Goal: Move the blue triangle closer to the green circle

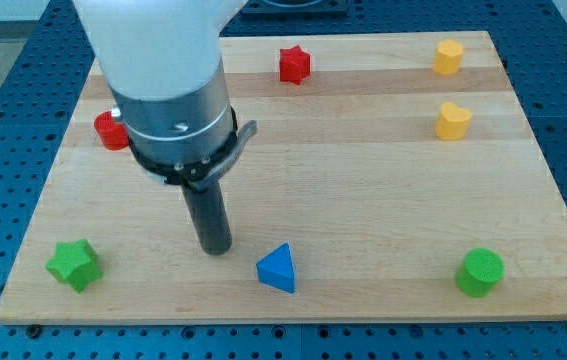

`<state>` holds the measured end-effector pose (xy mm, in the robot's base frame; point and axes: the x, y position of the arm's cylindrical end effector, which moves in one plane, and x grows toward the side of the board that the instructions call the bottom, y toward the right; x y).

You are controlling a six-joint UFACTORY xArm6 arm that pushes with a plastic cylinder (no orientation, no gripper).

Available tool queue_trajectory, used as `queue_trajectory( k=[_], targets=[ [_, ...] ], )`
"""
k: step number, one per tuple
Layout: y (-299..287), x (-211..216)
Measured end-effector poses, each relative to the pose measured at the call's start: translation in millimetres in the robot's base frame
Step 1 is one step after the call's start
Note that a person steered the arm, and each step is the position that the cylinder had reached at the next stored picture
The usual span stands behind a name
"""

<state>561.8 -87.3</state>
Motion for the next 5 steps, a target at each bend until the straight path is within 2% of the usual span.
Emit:
queue_trajectory(
  k=[1,5],
  targets=[
    [0,18],
    [60,16]
  ],
)
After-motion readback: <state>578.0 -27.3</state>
